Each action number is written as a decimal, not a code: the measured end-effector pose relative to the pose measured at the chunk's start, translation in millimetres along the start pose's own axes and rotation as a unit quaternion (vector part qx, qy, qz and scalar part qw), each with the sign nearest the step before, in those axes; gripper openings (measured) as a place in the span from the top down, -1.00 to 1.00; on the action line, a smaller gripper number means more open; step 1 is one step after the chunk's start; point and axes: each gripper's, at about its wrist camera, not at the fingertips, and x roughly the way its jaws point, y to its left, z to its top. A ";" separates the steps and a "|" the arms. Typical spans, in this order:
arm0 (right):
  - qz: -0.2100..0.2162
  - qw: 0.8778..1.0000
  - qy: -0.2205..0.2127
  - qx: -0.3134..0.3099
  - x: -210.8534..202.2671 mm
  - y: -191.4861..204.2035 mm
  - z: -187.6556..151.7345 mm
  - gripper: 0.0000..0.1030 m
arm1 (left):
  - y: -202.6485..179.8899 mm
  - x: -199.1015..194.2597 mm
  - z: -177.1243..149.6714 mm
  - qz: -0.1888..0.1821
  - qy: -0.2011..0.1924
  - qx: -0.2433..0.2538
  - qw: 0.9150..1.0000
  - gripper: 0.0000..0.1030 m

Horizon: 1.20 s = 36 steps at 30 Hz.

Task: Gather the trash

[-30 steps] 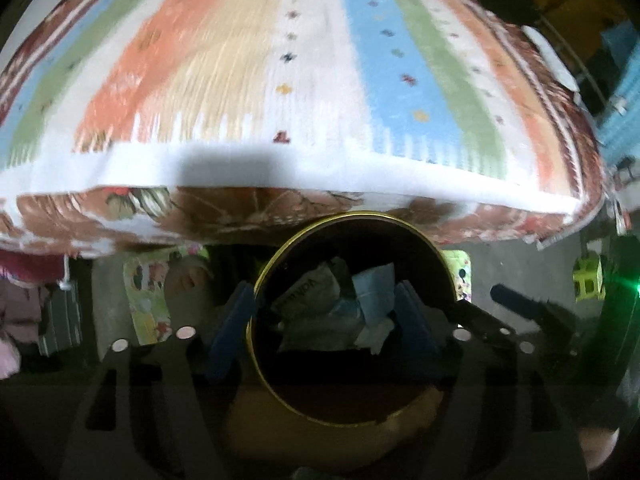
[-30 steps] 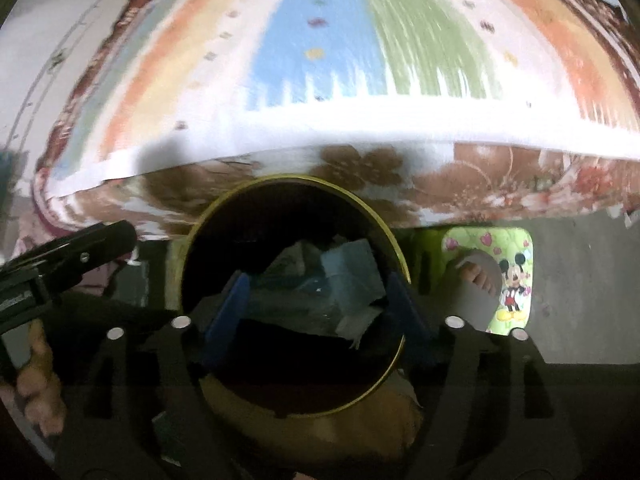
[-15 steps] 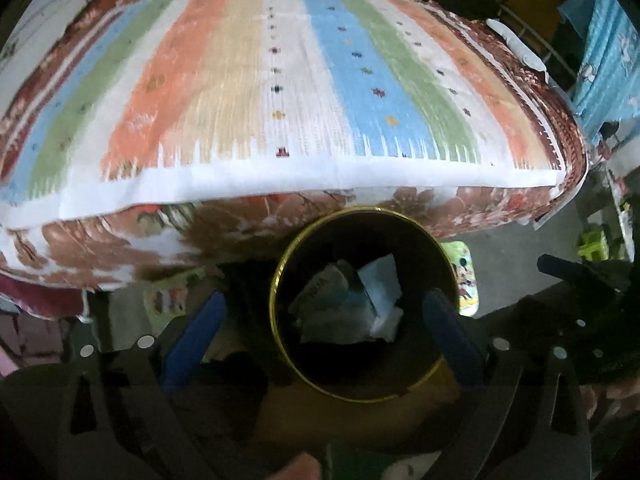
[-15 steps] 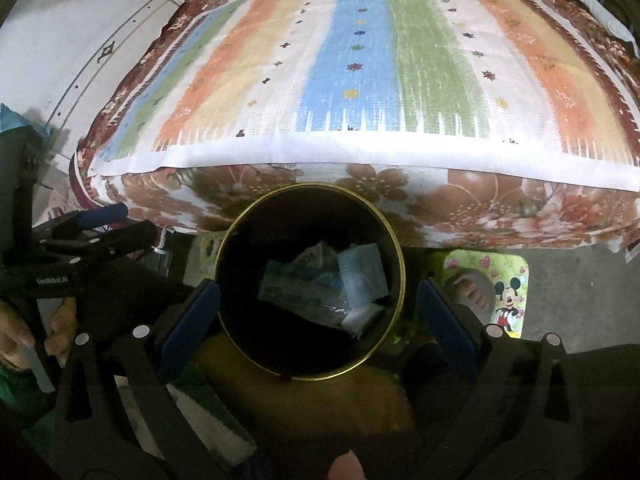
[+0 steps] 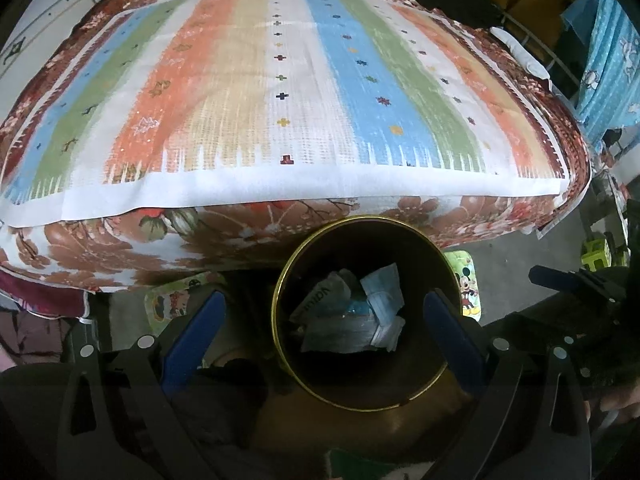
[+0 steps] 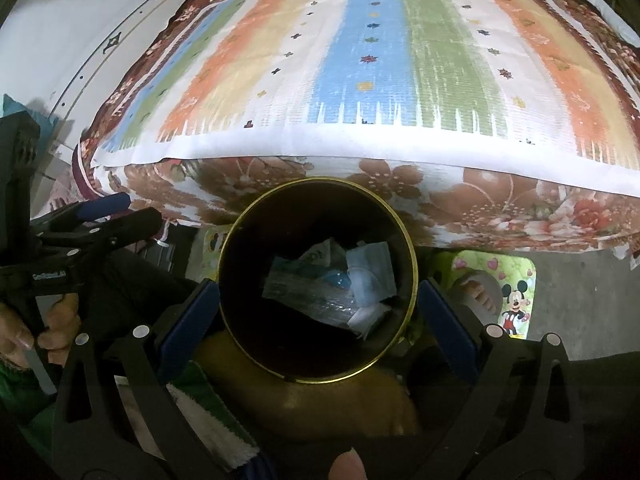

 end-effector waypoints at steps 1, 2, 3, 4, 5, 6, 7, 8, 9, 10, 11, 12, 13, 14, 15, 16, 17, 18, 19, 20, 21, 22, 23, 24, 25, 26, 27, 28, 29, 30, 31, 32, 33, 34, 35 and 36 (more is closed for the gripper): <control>0.000 1.000 0.000 0.000 0.3 0.0 0.1 -0.83 | -0.5 -0.4 0.0 -0.001 0.000 0.000 1.000 -0.89; 0.000 1.000 0.000 0.000 1.0 -0.2 0.3 -0.83 | 0.0 0.2 0.1 -0.002 0.001 0.000 1.000 -0.89; 0.001 1.000 0.001 0.000 0.5 -0.2 0.0 -0.83 | 0.1 0.8 0.2 -0.002 0.002 -0.001 1.000 -0.89; 0.002 1.000 0.001 0.001 1.0 -0.4 0.1 -0.83 | 0.7 1.6 0.3 -0.002 0.003 -0.002 1.000 -0.89; 0.002 1.000 0.001 0.002 1.6 -0.1 0.4 -0.83 | 1.1 1.8 0.4 -0.002 0.004 -0.003 1.000 -0.89; 0.002 1.000 0.001 0.002 2.5 0.0 0.4 -0.83 | 1.1 2.1 0.5 -0.003 0.005 -0.003 1.000 -0.89; 0.002 1.000 0.002 0.001 2.4 -0.1 0.4 -0.83 | 0.1 1.9 0.3 -0.004 0.005 -0.002 1.000 -0.89; 0.003 1.000 0.003 -0.001 3.6 0.9 0.4 -0.83 | -0.2 2.3 0.3 -0.004 0.006 -0.001 1.000 -0.89; 0.004 1.000 0.004 -0.002 4.7 2.0 0.5 -0.83 | -0.9 2.4 -0.2 -0.004 0.006 -0.001 1.000 -0.89; 0.003 1.000 0.005 -0.003 5.7 2.9 0.6 -0.83 | -1.0 2.9 -0.2 -0.005 0.008 -0.001 1.000 -0.89; 0.003 1.000 0.006 -0.003 6.8 3.5 0.6 -0.83 | -0.8 3.2 0.0 -0.004 0.008 -0.001 1.000 -0.89; 0.003 1.000 0.006 -0.003 7.5 3.9 0.8 -0.83 | -1.0 3.3 -0.2 -0.003 0.008 -0.002 1.000 -0.89; 0.003 1.000 0.006 -0.002 7.4 3.9 0.8 -0.83 | -0.6 3.5 -0.1 -0.004 0.009 -0.003 1.000 -0.89; 0.004 1.000 0.006 -0.001 7.6 4.0 0.7 -0.83 | -0.6 3.5 -0.2 -0.004 0.009 -0.004 1.000 -0.89; 0.005 1.000 0.006 0.000 8.4 4.2 0.8 -0.83 | -0.9 3.5 -0.3 -0.004 0.009 -0.003 1.000 -0.89; 0.005 1.000 0.006 0.000 8.8 4.3 0.9 -0.83 | -0.8 3.6 -0.3 -0.004 0.009 -0.003 1.000 -0.89; 0.005 1.000 0.005 0.001 8.9 4.5 0.8 -0.83 | -0.9 3.6 -0.2 -0.004 0.009 -0.003 1.000 -0.89; 0.005 1.000 0.005 0.000 8.6 4.1 0.9 -0.83 | -0.7 3.7 -0.2 -0.004 0.009 -0.003 1.000 -0.89; 0.005 1.000 0.005 0.000 8.7 4.1 0.9 -0.83 | -0.8 3.5 -0.1 -0.003 0.009 -0.003 1.000 -0.89; 0.005 1.000 0.006 0.000 9.0 4.3 0.7 -0.83 | -0.4 3.6 0.0 -0.003 0.009 -0.003 1.000 -0.89; 0.005 1.000 0.006 -0.001 8.5 3.8 1.0 -0.83 | -0.4 3.5 0.1 -0.004 0.009 -0.003 1.000 -0.89; 0.005 1.000 0.006 -0.001 9.1 4.3 0.9 -0.83 | 0.1 3.5 0.3 -0.004 0.009 -0.004 1.000 -0.89; 0.005 1.000 0.006 -0.001 8.4 3.7 1.0 -0.83 | 0.4 3.5 0.4 -0.004 0.009 -0.005 1.000 -0.89; 0.005 1.000 0.006 0.000 8.2 3.6 1.0 -0.83 | -0.3 3.9 -0.1 -0.004 0.009 -0.006 1.000 -0.89; 0.005 1.000 0.006 0.000 8.2 3.6 0.9 -0.83 | -0.2 4.3 -0.1 -0.004 0.009 -0.007 1.000 -0.89; 0.005 1.000 0.006 0.000 8.3 3.6 0.8 -0.83 | -0.6 4.8 -0.6 -0.005 0.010 -0.007 1.000 -0.89; 0.006 1.000 0.006 0.000 8.2 3.3 0.8 -0.83 | -1.3 4.6 -1.7 -0.004 0.010 -0.008 1.000 -0.89; 0.007 1.000 0.006 0.000 8.9 3.9 0.6 -0.83 | -1.4 4.8 -1.9 -0.005 0.010 -0.008 1.000 -0.89; 0.006 1.000 0.006 0.000 8.2 3.1 0.8 -0.83 | -0.9 4.5 -1.4 -0.005 0.010 -0.008 1.000 -0.89; 0.007 1.000 0.007 0.000 8.7 3.5 1.0 -0.83 | -1.1 4.8 -1.8 -0.005 0.010 -0.009 1.000 -0.89; 0.007 1.000 0.007 0.000 8.6 3.5 1.0 -0.83 | -0.9 4.8 -1.7 -0.005 0.010 -0.009 1.000 -0.89; 0.007 1.000 0.006 0.001 8.6 3.5 0.9 -0.83 | -1.2 5.1 -2.2 -0.006 0.010 -0.009 1.000 -0.89; 0.007 1.000 0.006 0.000 8.5 3.3 1.0 -0.83 | -1.2 5.3 -2.8 -0.006 0.010 -0.010 1.000 -0.89; 0.008 1.000 0.006 0.001 9.3 4.2 0.8 -0.83 | -0.5 5.0 -2.1 -0.006 0.010 -0.010 1.000 -0.89; 0.007 1.000 0.006 0.000 8.9 3.4 0.9 -0.83 | -0.8 5.4 -2.7 -0.005 0.011 -0.010 1.000 -0.89; 0.007 1.000 0.007 0.000 8.4 2.6 1.0 -0.83 | -0.4 5.2 -2.5 -0.006 0.011 -0.011 1.000 -0.89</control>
